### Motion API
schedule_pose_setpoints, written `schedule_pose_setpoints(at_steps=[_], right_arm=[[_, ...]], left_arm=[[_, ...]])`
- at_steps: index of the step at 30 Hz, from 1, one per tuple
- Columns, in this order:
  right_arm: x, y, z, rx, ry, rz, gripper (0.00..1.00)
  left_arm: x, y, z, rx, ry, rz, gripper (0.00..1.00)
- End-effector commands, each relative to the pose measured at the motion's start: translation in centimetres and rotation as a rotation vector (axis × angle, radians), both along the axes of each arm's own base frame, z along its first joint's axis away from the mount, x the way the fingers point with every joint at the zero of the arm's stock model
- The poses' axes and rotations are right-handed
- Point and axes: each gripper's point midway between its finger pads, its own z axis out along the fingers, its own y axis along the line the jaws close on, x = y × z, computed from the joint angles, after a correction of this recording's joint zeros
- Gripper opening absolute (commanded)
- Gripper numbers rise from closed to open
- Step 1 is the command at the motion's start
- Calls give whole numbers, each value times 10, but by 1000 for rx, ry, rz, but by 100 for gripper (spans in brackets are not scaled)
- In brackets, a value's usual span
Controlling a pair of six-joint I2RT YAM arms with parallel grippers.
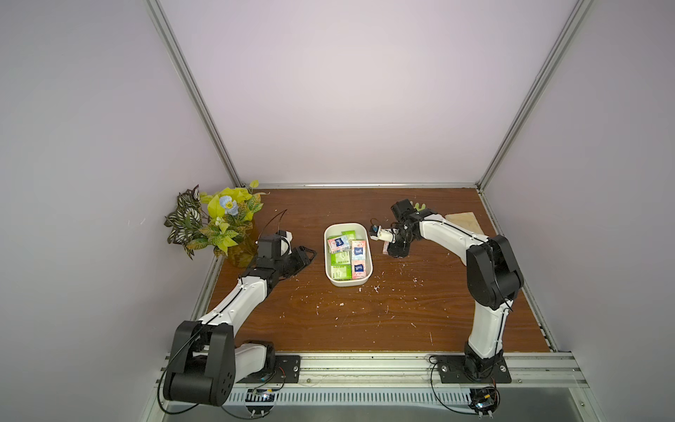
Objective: Take the pocket tissues out of the storage box
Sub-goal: Place the pocket tissues at the center of the board.
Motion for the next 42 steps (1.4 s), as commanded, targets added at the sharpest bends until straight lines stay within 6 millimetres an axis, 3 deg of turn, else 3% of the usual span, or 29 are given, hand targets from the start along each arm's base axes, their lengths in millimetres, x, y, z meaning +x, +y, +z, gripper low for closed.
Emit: schedule_pose_setpoints(at_steps=[1,15,25,30,35,42], right_arm=[[5,18,24,77,-70,93,51],[-18,35,-5,75,37,202,54],[-19,30,-23,39,80,189,56],[-18,32,-24,46,91,180,63],[-16,33,-16,52,71,177,73],[-9,37,25,105,-10,169,80]], left_arm=[[4,3,5,21,-18,0,52],[2,4,5,24,-17,1,52],[1,4,5,28,-18,4,53],[0,4,6,29,-19,3,53],[1,5,10,29,-27,4,55],[7,0,23,3,-52,-15,58]])
